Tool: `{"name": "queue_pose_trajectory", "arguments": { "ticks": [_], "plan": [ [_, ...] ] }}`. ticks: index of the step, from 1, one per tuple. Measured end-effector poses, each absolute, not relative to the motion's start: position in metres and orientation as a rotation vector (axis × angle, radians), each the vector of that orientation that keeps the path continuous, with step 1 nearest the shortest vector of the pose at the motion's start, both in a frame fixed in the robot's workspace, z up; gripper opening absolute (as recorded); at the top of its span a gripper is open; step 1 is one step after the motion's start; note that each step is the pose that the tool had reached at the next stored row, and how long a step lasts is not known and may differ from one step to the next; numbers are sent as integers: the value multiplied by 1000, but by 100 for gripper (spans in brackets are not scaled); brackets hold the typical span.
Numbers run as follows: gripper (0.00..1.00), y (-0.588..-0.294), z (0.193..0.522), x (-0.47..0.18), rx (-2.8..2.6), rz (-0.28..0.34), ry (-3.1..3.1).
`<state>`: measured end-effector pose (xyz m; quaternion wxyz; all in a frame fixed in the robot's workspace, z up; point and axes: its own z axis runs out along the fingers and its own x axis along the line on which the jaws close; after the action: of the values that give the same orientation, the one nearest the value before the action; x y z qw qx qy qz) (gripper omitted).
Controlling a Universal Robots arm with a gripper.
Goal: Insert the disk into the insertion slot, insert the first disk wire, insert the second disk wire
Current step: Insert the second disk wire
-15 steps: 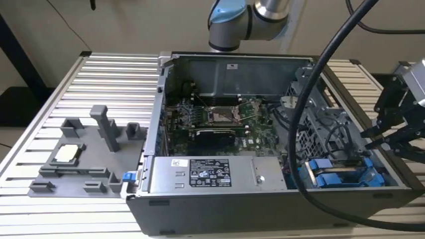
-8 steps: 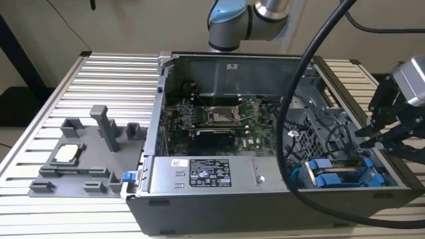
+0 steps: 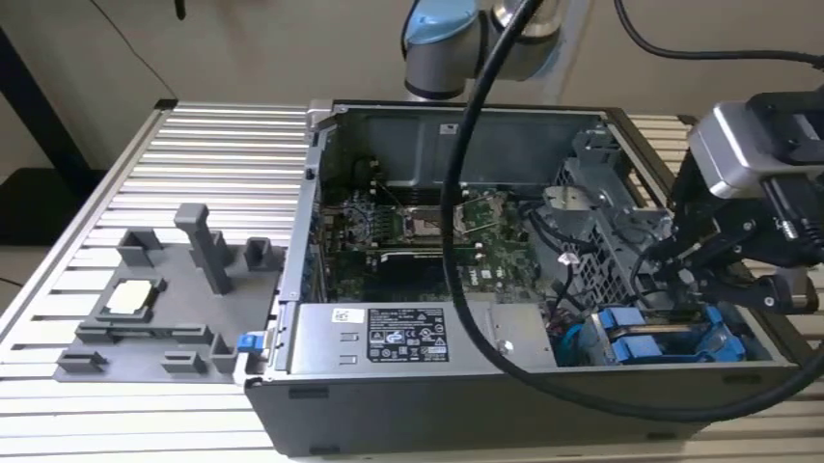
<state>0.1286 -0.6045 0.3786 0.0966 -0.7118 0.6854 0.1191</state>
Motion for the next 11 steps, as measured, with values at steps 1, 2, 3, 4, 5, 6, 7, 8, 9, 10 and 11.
{"name": "queue_pose_trajectory", "arguments": {
  "ticks": [1,2,3,4,5,6,7,8,9,10,11],
  "plan": [
    [27,-603,379,124,-2108,352,2030],
    [27,-602,378,120,-2108,351,2029],
    [27,-601,378,115,-2108,350,2029],
    [27,-599,378,110,-2108,349,2028],
    [27,-597,378,106,-2107,348,2028],
    [27,-595,377,102,-2107,348,2028],
    [27,-591,377,98,-2107,347,2027],
    [27,-587,376,95,-2107,347,2027],
    [27,-583,376,93,-2107,346,2027],
    [27,-578,375,92,-2107,346,2027],
    [27,-574,374,91,-2107,346,2027]
  ]
}}
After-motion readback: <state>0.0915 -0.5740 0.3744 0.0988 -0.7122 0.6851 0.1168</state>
